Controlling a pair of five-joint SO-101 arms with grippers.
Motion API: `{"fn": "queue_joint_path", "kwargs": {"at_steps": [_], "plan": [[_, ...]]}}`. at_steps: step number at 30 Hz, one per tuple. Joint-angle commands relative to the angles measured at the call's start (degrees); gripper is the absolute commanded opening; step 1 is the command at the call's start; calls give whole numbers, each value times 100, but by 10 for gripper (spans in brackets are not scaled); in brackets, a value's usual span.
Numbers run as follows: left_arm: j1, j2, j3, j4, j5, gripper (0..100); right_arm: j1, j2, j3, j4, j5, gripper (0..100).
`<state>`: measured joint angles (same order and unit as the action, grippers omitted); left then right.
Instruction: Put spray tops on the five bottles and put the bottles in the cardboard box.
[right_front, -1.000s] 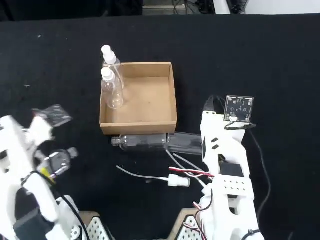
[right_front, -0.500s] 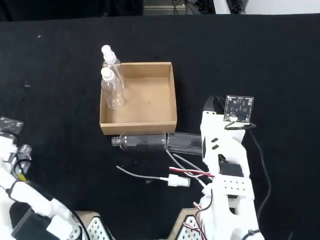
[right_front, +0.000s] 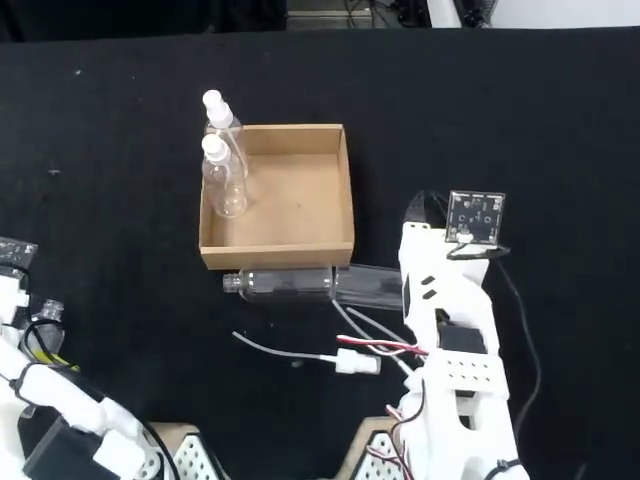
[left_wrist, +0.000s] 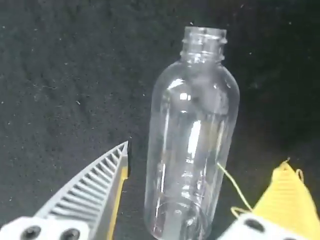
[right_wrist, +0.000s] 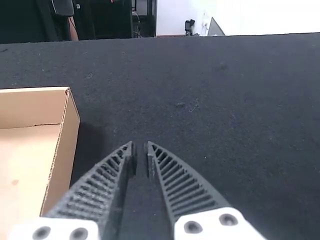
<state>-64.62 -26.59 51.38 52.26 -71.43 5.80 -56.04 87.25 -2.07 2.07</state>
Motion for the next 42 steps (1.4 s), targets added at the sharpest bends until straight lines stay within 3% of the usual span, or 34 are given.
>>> {"fn": "queue_joint_path", "kwargs": {"at_steps": [1,4,10,20,36,38,42], "plan": [[92,-18,-514,-70,-9,303,-97,-40,-233,-97,62,25],[242,-9,-725,-44,-9,303,-97,-40,-233,-97,62,25],[743,0,-1270,756,-26,303,-97,-40,-233,-97,62,25],[778,747,-1147,114,-70,303,-97,-40,-189,-114,62,25],[743,1916,-1587,141,-422,295,-97,-40,-189,-132,62,25],[725,1960,-1587,167,-431,236,-97,-40,-189,-132,62,25],[778,1960,-1516,431,-387,15,-105,-40,-189,-132,62,25]]}}
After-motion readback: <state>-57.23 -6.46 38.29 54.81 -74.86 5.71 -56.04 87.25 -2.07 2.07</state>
